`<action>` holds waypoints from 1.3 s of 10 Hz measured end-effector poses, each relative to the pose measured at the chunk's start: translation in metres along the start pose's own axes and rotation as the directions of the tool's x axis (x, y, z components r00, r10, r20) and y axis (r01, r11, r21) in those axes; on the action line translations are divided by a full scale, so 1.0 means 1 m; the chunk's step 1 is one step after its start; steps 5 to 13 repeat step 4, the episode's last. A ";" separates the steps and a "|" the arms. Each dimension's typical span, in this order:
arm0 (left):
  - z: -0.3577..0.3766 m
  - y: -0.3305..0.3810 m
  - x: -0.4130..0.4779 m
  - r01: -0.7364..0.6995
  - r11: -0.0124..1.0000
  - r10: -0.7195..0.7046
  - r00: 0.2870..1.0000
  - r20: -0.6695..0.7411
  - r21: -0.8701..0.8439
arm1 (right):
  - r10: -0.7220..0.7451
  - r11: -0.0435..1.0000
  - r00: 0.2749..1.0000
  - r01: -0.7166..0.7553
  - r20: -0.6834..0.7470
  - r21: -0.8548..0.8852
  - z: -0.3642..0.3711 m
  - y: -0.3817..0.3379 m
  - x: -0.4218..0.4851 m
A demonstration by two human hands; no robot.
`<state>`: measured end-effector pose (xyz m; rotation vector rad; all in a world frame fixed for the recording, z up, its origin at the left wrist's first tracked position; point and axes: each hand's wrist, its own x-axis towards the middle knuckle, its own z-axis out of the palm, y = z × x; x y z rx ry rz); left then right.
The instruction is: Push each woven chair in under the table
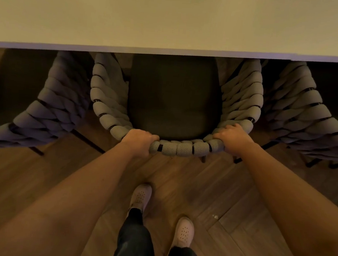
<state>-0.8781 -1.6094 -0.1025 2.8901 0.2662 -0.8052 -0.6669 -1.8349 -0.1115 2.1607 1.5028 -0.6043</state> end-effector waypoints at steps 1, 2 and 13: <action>-0.004 0.000 0.000 0.003 1.000 -0.003 0.998 0.060 -0.010 | 0.012 1.000 0.999 -0.011 0.033 -0.021 -0.001 -0.001 0.001; -0.005 -0.002 -0.005 0.012 1.000 -0.011 0.983 0.183 -0.001 | 0.032 0.999 0.997 -0.033 0.074 0.011 -0.005 -0.008 0.002; -0.012 -0.031 -0.021 0.002 1.000 0.000 0.951 0.309 -0.005 | 0.080 0.996 0.986 -0.073 0.147 -0.048 -0.018 -0.034 -0.007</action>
